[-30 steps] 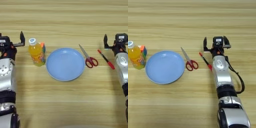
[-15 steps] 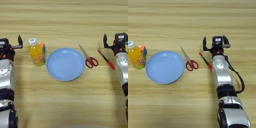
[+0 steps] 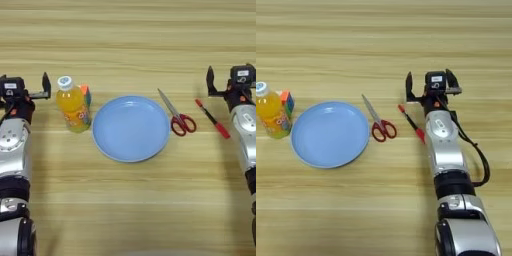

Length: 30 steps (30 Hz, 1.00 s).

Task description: Move the objects on the table

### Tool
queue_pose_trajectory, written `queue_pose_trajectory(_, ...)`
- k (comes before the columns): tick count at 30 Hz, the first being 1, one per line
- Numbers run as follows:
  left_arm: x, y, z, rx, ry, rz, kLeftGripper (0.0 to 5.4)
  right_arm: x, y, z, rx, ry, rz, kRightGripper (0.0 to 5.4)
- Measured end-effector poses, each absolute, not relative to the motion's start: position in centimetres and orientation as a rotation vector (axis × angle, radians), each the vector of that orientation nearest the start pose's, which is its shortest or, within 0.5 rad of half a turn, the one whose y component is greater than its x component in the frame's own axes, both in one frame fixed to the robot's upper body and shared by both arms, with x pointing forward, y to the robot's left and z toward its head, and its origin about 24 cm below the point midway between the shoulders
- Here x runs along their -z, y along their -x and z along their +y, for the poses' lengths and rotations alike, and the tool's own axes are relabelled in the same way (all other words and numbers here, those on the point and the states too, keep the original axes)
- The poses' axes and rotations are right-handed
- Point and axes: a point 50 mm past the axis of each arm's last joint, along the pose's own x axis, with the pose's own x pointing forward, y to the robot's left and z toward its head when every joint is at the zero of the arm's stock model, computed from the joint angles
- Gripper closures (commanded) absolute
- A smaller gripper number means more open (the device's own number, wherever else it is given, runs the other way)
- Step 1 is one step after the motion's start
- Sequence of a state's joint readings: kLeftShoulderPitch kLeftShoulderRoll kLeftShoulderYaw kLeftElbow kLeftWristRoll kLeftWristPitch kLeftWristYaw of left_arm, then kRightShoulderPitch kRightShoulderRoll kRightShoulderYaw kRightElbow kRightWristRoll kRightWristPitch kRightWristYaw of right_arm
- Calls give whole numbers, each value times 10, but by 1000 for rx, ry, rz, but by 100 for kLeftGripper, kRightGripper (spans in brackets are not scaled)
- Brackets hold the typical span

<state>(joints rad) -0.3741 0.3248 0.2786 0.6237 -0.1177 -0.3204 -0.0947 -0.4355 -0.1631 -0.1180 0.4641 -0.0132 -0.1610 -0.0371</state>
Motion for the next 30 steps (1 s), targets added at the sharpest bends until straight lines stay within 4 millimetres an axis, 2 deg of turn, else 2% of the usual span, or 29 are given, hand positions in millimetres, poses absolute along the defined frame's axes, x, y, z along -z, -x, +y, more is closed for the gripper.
queue_pose_trajectory(30,-60,-310,272,-195,-121,-105,2,-79,-332,-187,81,154,-142,0)
